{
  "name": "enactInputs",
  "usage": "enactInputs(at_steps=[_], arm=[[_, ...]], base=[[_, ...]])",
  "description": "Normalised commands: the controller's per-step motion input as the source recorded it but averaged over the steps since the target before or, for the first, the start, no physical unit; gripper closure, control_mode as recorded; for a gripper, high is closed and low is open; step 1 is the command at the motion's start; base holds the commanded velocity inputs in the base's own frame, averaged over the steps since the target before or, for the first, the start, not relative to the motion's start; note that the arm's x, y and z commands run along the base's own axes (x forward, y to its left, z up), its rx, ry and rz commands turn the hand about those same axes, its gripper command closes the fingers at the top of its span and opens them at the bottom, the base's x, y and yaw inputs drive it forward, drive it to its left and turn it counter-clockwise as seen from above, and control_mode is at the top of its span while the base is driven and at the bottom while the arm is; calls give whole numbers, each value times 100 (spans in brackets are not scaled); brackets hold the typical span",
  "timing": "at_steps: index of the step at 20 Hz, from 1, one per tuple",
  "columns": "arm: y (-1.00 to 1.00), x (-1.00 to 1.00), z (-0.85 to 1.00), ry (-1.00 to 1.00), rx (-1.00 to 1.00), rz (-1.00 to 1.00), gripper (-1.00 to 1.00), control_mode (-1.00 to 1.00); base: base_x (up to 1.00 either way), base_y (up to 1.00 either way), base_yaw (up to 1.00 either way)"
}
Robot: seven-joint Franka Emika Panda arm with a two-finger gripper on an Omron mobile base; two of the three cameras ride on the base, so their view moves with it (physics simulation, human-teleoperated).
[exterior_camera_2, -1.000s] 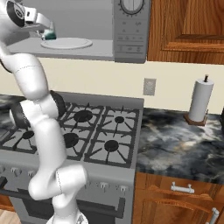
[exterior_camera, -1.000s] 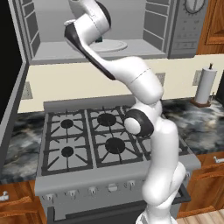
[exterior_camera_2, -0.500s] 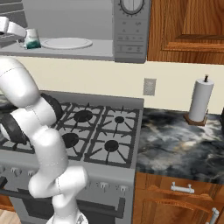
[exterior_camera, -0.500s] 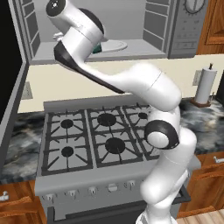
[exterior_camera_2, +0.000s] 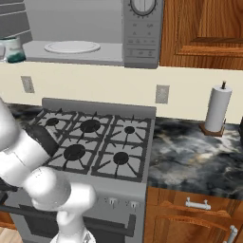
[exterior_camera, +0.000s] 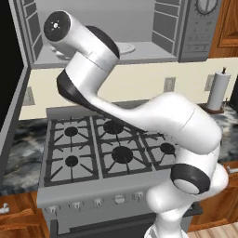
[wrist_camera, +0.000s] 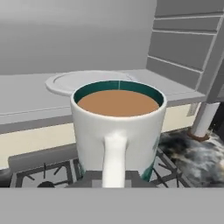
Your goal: Pick the cup of tea, navigate to the dining table, and place it on the saucer.
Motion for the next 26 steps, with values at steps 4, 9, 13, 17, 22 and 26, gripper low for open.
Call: enactInputs(at_steps=[4,9,13,17,22,26], arm=[[-61,-72,-15,-7,18,13,100,-100],[-90,-46,-6,-3,22,23,100,-100],[-98,-20,-34,0,23,37,100,-100],[-54,-71,-46,0,13,52,100,-100],[-34,-53,-37,0,0,57,100,-100],[-19,-13,-14,0,0,45,100,-100]], base=[[0,0,0],[0,0,0],[0,0,0],[0,0,0],[0,0,0],[0,0,0]])
